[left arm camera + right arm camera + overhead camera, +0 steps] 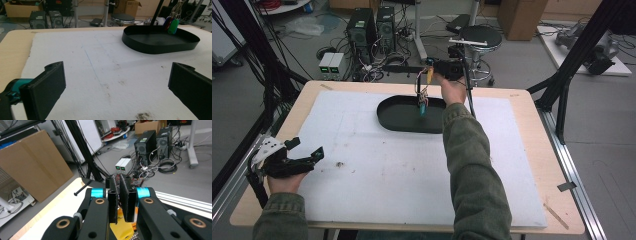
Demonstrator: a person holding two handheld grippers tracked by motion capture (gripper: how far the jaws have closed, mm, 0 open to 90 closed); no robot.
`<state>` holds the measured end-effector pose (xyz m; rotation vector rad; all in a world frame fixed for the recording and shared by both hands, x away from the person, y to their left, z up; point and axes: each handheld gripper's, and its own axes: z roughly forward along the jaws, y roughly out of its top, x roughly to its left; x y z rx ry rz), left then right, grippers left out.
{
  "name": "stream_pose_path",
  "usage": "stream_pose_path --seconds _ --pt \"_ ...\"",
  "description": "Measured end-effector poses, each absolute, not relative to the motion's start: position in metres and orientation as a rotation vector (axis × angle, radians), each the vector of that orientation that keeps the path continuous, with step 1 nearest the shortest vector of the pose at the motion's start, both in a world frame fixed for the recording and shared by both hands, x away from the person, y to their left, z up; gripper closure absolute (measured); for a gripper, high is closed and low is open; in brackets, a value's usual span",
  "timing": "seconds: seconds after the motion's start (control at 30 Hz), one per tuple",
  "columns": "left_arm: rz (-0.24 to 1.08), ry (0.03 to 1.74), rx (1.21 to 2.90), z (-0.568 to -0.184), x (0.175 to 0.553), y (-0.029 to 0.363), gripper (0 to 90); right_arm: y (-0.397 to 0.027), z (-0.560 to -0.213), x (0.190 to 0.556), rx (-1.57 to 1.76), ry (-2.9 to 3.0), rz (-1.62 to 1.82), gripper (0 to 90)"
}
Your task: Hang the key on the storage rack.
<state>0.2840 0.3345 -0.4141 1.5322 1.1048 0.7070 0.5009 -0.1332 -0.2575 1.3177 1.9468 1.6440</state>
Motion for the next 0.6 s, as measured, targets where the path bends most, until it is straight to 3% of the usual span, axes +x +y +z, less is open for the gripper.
stream_pose_path --seconds 0.6 --pt "0.704 1.103 1.538 -0.414 0.285 0.334 1.7 -0.136 -0.273 0.502 1.394 1.977 1.591 85.4"
